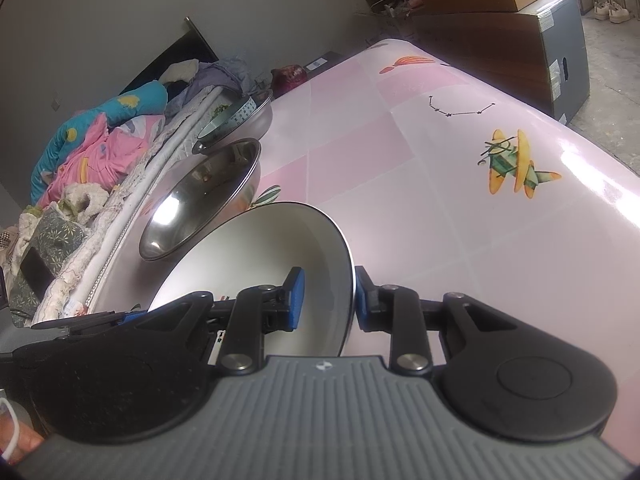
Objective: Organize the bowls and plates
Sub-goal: 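Carry the white plate over the stacked steel basins with the left gripper, then lower the white plate into the steel basins and open the left gripper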
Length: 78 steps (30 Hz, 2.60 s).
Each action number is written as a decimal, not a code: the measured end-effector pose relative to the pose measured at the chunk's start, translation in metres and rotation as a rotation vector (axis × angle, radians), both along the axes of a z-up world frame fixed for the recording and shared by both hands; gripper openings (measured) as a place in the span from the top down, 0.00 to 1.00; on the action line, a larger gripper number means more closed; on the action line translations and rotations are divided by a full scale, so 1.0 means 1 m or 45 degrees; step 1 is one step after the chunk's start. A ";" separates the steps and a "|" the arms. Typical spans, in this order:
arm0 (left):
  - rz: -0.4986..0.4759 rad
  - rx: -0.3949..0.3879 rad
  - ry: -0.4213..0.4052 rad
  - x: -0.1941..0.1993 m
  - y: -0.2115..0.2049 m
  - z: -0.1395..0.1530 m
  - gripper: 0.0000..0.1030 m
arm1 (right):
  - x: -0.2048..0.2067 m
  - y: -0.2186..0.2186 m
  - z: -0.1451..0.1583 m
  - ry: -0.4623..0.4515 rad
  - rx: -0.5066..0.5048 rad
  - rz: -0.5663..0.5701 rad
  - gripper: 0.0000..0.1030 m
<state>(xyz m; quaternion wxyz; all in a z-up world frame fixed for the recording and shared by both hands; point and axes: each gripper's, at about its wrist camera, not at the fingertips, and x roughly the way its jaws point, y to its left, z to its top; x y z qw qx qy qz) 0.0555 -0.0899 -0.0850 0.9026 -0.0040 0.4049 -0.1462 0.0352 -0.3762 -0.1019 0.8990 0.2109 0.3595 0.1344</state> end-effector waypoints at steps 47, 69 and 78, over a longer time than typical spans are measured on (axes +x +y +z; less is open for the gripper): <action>0.232 -0.105 -0.168 0.022 0.071 0.060 0.52 | 0.062 0.062 0.079 -0.140 -0.009 0.140 0.75; 0.338 -0.131 -0.019 0.107 0.116 0.034 0.55 | 0.178 0.125 0.046 0.154 -0.054 0.192 0.73; 0.321 -0.138 -0.026 0.109 0.118 0.034 0.55 | 0.187 0.121 0.042 0.156 -0.056 0.153 0.70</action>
